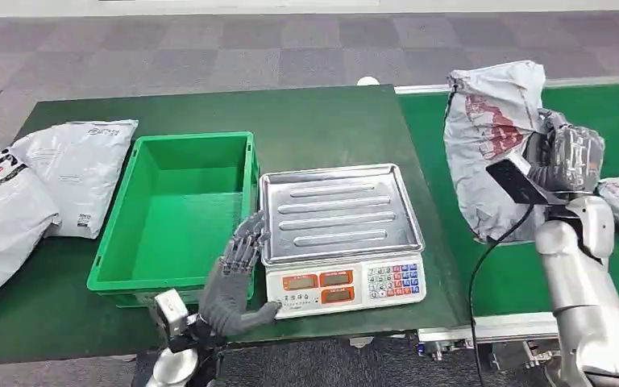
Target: Moved the parcel from conveyor to table for the left to box.
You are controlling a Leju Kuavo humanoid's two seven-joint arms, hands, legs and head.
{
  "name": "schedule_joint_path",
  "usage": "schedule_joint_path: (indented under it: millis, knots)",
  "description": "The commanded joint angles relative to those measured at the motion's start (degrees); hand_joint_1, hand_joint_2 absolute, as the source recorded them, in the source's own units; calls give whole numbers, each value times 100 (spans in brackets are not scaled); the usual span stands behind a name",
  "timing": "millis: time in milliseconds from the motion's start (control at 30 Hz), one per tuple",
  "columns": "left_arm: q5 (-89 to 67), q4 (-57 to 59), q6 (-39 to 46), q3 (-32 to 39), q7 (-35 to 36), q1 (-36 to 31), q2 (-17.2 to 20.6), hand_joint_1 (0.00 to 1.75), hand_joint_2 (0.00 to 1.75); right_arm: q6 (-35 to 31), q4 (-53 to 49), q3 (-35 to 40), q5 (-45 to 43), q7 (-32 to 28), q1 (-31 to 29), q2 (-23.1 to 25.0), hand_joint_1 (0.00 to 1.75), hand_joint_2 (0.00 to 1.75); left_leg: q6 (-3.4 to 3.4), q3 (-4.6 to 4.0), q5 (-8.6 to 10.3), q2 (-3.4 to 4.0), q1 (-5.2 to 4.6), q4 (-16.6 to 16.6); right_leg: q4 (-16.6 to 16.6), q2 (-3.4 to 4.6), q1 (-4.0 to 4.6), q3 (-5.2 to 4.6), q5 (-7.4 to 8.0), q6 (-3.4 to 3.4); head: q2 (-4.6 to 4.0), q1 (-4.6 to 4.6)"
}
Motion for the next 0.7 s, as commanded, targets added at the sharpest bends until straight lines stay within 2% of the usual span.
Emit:
schedule_joint_path:
  millis: [33,133,200,333,500,700]
  knots:
    - [-330,150,316,-583,2,-564,255,0,175,-430,-1412,-380,-394,-320,575,217,175,175,-4,8,0,-14,3,-6,-7,-11,3,12,-4,-6,2,0]
    - [-440,43,693,-567,2,-719,205,0,175,-248,-1746,-224,-640,-445,739,456,175,175,-6,15,0,-6,3,-12,-11,0,3,16,-1,-10,0,0]
    - [-467,-295,1212,-407,2,-680,213,0,175,560,-1503,232,-921,-397,503,515,175,175,-6,16,-3,6,3,-11,-10,12,3,15,2,-9,2,0]
    - [-551,-553,1648,-219,2,-631,273,0,175,995,-308,1150,-716,-360,-148,709,175,175,-7,10,-7,52,5,-7,-3,54,6,-2,12,-7,2,0]
    - [-305,-904,1966,-134,2,-620,389,0,175,2346,1940,2370,-588,31,-1116,1285,175,175,-13,36,-3,92,11,-24,-16,97,11,13,26,-14,2,0]
    - [-396,-1014,2337,-273,2,-710,399,0,175,2945,2754,2922,-702,373,-1235,1469,175,175,-16,27,12,27,18,-18,-8,31,16,19,12,-17,0,2]
